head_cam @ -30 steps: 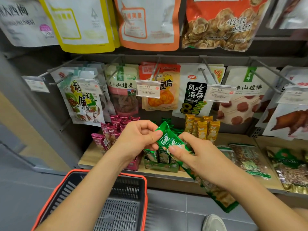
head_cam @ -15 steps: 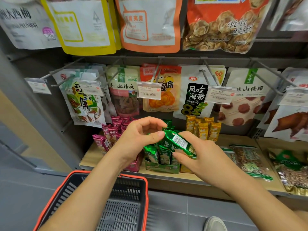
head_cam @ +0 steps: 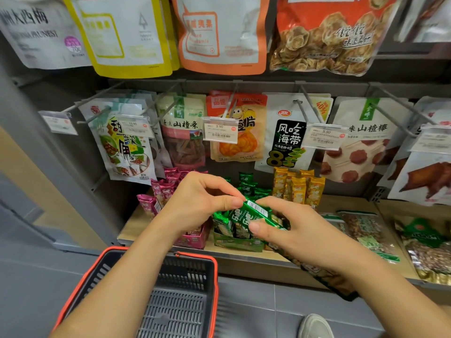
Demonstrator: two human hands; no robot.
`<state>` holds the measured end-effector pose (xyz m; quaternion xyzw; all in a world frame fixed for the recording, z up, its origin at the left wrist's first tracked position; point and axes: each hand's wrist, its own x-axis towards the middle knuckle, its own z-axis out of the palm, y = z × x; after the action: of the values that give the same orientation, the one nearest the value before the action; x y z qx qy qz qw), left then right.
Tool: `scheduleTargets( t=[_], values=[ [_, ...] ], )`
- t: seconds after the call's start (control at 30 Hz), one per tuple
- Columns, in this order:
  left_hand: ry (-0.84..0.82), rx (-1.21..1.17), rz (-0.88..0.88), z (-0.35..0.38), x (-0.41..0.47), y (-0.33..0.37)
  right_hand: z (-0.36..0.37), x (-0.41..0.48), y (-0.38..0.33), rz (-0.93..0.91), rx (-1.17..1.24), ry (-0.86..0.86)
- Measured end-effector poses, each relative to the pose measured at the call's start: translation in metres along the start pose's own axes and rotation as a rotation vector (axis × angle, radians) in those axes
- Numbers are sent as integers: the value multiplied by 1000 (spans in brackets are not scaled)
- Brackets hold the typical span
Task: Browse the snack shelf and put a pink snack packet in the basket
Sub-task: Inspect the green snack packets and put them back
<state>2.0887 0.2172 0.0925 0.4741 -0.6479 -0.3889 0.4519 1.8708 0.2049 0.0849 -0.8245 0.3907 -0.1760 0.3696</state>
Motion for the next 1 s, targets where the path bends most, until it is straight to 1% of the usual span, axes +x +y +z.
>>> scheduleTargets(
  t=[0.1, 0.17, 0.23, 0.27, 0.33, 0.4, 0.53, 0.63, 0.7, 0.8, 0.9, 1.0],
  values=[
    [85, -2, 7, -3, 2, -3, -10, -1, 1, 52, 19, -129],
    [192, -4, 1, -9, 3, -8, -20, -4, 6, 117, -18, -191],
    [267, -6, -28, -15, 3, -11, -27, -6, 10, 134, -75, -161],
    [267, 32, -36, -16, 2, -11, -28, -7, 12, 131, -88, -132],
    [201, 224, -8, -15, 2, -13, -27, -8, 15, 132, -145, -95],
    [133, 424, 66, -10, 2, -13, -24, -10, 17, 140, -235, -71],
    [21, 620, 211, 5, 0, -8, -20, -9, 16, 127, -351, 16],
    [-71, 808, 334, 20, -1, -5, -16, -9, 15, 99, -442, 54],
    [-114, 849, 398, 26, -1, -2, -14, -9, 16, 69, -437, 62],
    [-161, 834, 419, 31, -2, 0, -14, -7, 16, 47, -380, 43],
    [-97, 793, 425, 28, -2, -3, -20, -4, 15, 65, -269, -21],
    [-5, 710, 354, 20, -1, -10, -34, -5, 15, 112, -274, -23]
  ],
)
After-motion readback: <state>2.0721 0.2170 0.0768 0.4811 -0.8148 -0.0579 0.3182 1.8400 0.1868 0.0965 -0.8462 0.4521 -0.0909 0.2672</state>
